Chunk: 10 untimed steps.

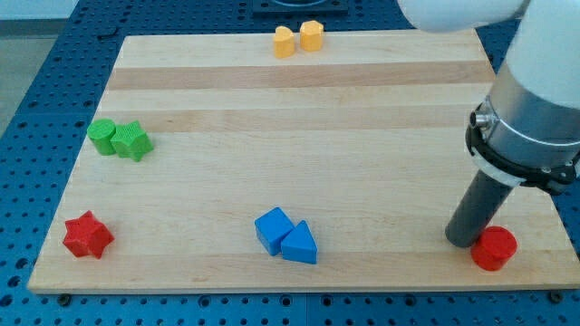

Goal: Slide red star to blue cube

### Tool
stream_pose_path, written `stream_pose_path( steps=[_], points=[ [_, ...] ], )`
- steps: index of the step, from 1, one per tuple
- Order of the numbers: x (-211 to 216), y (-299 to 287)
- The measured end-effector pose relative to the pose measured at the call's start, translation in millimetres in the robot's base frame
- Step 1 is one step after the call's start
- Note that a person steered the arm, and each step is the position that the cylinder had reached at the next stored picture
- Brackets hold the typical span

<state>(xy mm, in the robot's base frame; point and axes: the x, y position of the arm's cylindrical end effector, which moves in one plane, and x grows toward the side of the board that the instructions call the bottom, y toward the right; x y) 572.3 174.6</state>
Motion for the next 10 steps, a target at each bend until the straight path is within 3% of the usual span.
stream_pose_path(
  steps=[5,6,8,10],
  points=[
    [-69.9,-250.2],
    [-69.9,-331.0],
    [-44.0,-462.3],
    [23.0,-474.4]
  ],
)
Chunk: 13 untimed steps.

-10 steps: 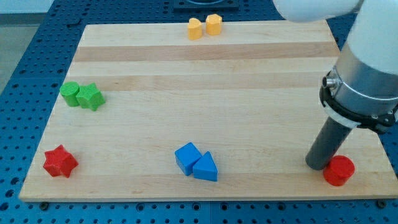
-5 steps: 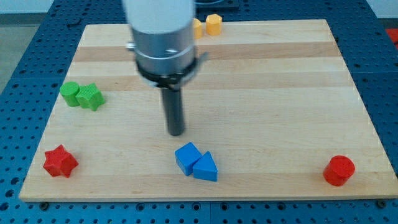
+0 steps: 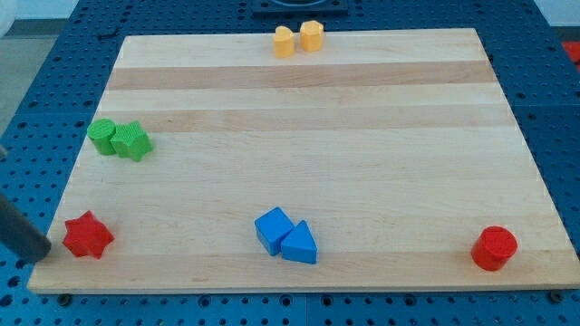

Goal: Slide red star to blue cube

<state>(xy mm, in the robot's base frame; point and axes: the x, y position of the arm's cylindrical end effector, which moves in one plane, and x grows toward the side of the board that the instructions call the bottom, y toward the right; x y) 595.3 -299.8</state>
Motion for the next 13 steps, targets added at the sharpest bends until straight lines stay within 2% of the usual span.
stream_pose_path(
  steps=[1,3,4,6,8,9,11,12,13],
  points=[
    [8.5,11.6],
    [-50.3,32.8],
    [-69.4,64.8],
    [-65.1,19.8],
    [-18.5,33.3],
    [-33.2,65.8],
    [-105.1,145.8],
    [-121.3,161.4],
    [-121.4,137.0]
  ],
)
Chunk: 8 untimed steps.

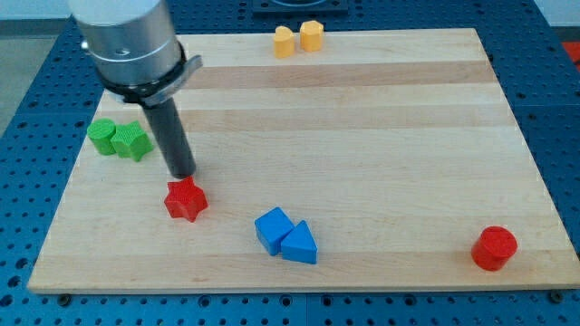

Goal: Slide red star to blue cube

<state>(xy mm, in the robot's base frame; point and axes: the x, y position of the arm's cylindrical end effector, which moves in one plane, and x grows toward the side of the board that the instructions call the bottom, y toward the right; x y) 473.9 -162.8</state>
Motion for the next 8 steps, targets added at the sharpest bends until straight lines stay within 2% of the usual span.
stream_pose_path(
  steps=[2,3,4,5,6,8],
  points=[
    [33.3,-30.9],
    [42.0,-9.8],
    [42.0,40.6],
    [42.0,56.9],
    [43.5,36.1],
    [78.9,32.9]
  ],
)
